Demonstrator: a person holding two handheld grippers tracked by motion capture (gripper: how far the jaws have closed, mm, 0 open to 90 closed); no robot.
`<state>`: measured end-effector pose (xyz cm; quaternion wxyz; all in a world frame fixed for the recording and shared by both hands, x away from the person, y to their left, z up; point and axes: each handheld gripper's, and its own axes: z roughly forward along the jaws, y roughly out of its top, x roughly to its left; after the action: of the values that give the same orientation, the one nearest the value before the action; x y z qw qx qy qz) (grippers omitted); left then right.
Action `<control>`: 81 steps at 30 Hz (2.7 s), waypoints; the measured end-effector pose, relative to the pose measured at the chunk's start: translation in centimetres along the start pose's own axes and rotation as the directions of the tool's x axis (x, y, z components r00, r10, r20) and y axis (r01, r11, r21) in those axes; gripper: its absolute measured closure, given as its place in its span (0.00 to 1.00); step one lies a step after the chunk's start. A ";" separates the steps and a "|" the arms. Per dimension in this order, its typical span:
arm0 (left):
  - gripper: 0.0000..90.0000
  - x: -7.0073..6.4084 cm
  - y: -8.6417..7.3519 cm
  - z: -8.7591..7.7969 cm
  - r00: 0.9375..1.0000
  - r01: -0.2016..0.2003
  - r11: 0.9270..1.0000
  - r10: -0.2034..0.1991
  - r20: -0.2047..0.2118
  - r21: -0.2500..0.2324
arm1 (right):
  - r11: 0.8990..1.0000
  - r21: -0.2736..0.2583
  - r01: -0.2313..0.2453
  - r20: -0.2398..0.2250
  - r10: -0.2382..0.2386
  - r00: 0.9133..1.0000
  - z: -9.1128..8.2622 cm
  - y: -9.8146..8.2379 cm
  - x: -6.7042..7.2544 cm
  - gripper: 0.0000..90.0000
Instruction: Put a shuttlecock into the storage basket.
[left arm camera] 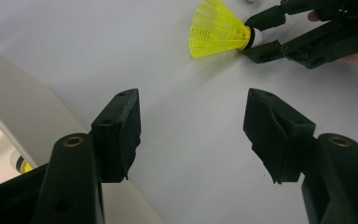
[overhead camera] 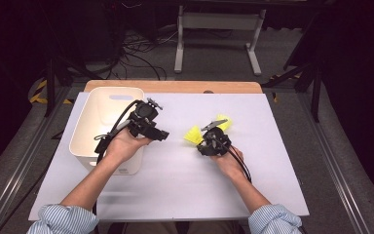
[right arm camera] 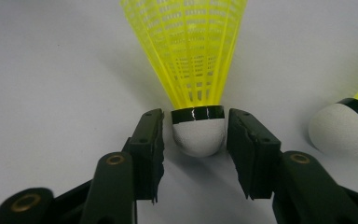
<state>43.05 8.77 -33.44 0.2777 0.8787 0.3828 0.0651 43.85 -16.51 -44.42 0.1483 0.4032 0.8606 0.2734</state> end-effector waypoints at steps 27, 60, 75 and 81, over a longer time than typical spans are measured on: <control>0.41 -0.1 0.0 -0.1 1.000 0.000 1.000 0.000 0.002 -0.001 | 1.000 0.006 0.022 -0.044 -0.021 0.999 -0.8 -0.2 0.0 0.72; 0.40 -0.7 0.0 -0.5 1.000 -0.017 1.000 0.017 0.007 -0.012 | 0.997 -0.053 0.061 -0.119 -0.067 0.991 -5.0 -0.5 1.7 0.72; 0.41 -1.3 0.2 -0.4 0.999 -0.036 0.999 0.036 0.021 -0.008 | 0.993 -0.075 0.087 -0.140 -0.097 0.985 -6.0 0.0 2.8 0.72; 0.42 -1.5 0.3 -0.4 0.998 -0.046 0.999 0.046 0.037 -0.005 | 0.992 -0.080 0.096 -0.151 -0.107 0.983 -6.3 0.3 3.1 0.72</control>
<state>42.09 7.72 -32.79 0.2851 0.8876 0.3573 0.0562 39.09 -16.11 -39.24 0.1094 0.3307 0.8784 0.3272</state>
